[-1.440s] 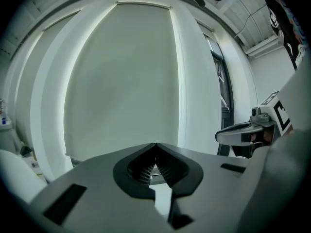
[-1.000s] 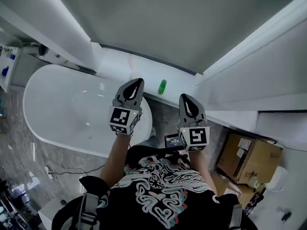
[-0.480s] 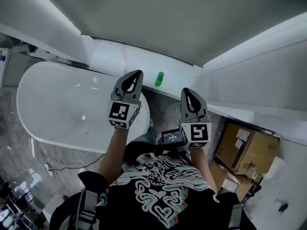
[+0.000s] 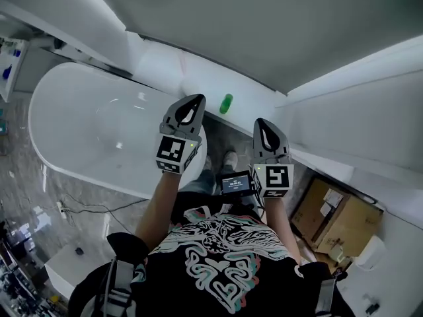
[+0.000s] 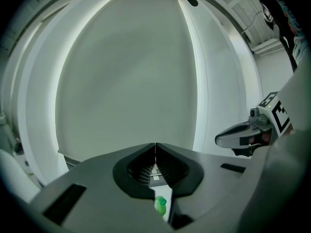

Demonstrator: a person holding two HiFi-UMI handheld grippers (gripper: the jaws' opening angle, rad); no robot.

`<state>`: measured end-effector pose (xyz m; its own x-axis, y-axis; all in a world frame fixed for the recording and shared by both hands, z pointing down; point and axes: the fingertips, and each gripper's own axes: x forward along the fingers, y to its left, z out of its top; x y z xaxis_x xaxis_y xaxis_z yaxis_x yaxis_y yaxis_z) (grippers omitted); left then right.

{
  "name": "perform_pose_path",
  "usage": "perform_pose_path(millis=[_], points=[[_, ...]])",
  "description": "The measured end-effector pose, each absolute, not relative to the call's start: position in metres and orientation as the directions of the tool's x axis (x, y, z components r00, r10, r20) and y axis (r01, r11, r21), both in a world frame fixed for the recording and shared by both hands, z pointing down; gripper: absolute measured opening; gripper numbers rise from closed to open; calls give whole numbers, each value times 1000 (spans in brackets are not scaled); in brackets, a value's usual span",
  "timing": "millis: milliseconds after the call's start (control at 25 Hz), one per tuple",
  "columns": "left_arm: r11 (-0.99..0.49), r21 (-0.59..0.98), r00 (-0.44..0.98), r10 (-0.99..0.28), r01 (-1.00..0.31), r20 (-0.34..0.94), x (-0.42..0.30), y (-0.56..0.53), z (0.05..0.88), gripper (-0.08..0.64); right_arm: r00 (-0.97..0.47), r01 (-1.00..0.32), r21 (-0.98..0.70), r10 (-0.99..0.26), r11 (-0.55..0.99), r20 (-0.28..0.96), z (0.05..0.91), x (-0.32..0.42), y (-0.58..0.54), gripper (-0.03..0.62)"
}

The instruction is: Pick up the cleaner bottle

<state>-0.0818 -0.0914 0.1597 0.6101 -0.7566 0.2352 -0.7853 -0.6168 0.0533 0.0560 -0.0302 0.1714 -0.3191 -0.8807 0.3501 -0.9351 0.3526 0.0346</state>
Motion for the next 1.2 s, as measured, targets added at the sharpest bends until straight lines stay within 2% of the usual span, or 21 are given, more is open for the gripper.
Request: perform_pose_path(millis=[400, 1200], points=[[-599, 58, 587, -755, -799, 291, -52, -77, 196, 17, -394, -902, 19, -841, 431, 371, 196, 74, -35, 28], [-573, 48, 542, -741, -818, 397, -62, -64, 313, 17, -452, -863, -13, -760, 505, 467, 317, 66, -34, 28]])
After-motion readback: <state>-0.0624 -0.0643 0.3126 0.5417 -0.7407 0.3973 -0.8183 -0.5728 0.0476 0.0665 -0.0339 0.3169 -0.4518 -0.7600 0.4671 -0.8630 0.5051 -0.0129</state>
